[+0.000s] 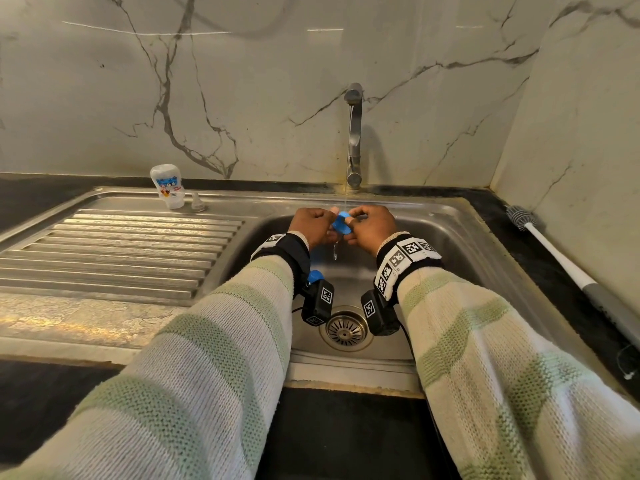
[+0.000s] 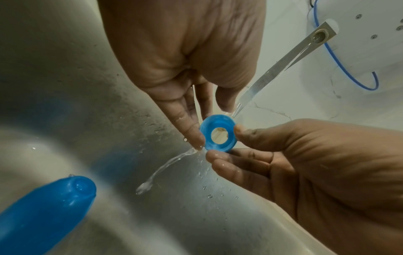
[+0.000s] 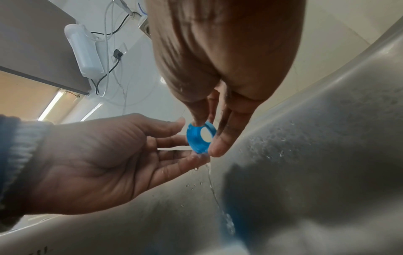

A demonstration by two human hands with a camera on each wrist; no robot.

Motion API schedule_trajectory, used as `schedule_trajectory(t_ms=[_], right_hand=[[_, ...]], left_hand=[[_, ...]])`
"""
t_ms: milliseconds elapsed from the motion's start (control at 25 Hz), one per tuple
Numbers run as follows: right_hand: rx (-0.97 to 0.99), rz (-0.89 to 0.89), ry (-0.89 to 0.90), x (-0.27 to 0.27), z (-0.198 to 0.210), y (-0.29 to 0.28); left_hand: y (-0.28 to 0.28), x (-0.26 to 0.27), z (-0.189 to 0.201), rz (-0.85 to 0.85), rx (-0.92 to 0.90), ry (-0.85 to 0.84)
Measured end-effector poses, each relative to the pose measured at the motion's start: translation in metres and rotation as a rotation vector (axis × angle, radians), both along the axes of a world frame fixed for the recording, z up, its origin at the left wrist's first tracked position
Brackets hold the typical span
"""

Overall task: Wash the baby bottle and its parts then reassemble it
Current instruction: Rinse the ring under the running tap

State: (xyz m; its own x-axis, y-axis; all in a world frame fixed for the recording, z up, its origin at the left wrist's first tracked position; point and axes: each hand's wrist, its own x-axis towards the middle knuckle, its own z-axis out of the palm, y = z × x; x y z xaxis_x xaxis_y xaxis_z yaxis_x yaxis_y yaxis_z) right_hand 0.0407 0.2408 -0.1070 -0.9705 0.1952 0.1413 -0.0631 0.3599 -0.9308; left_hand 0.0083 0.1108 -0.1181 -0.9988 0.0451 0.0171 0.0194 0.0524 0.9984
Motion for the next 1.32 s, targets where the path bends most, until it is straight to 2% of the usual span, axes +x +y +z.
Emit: schedule_trajectory(t_ms=[280, 640, 880, 1000, 1120, 1200, 1320], right_hand=[[0.030, -0.020, 0.006, -0.004, -0.004, 0.003], [0.119, -0.115, 0.062, -0.013, -0.007, 0.001], [0.163, -0.081, 0.100, -0.014, -0.007, 0.005], [0.145, -0.106, 0.084, -0.015, -0.008, 0.005], [0.132, -0.054, 0.072, -0.016, -0.009, 0.004], [0.135, -0.029, 0.095, -0.015, -0.008, 0.003], [0.120, -0.028, 0.105, -0.016, -0.009, 0.002]], left_hand=[[0.001, 0.001, -0.001, 0.024, -0.075, 0.131], [0.003, -0.002, 0.000, -0.015, -0.095, 0.050], [0.003, 0.000, -0.001, -0.045, -0.248, 0.096], [0.002, -0.002, -0.001, -0.035, -0.192, 0.078], [0.003, -0.001, 0.000, -0.035, -0.228, 0.054], [0.002, 0.000, 0.001, -0.020, -0.166, 0.028], [0.001, -0.001, -0.001, -0.023, -0.144, 0.056]])
